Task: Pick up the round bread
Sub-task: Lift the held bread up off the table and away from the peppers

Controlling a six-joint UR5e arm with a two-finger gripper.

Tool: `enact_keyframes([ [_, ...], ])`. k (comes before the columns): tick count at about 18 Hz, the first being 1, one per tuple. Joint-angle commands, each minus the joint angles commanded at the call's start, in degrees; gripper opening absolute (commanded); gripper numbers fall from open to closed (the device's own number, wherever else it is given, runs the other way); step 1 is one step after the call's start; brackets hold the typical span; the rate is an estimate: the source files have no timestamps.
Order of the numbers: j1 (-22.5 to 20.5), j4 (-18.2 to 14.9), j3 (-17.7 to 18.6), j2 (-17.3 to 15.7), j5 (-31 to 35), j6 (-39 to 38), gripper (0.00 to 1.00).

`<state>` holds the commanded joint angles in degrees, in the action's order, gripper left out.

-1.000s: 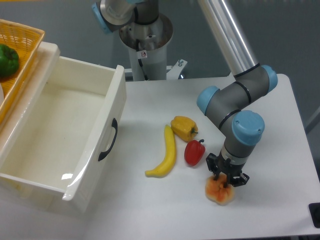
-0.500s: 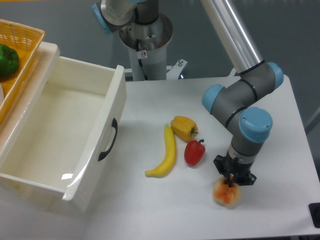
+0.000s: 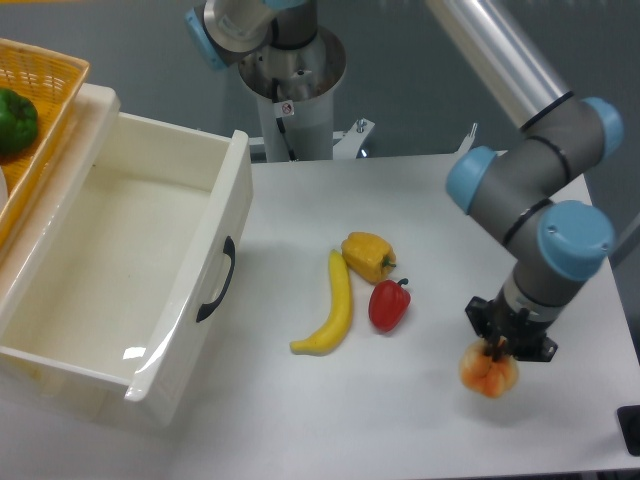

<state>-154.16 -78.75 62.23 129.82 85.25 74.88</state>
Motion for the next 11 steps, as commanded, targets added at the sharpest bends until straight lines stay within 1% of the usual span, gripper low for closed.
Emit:
enact_keyframes([
  [4, -0.2, -0.9, -1.5, 0.1, -0.7, -1.6, 0.0],
  [7, -0.2, -1.1, -1.5, -0.1, -0.8, -6.1, 0.0],
  [11, -0.2, -0.7, -1.5, -0.1, -1.0, -5.7, 0.0],
])
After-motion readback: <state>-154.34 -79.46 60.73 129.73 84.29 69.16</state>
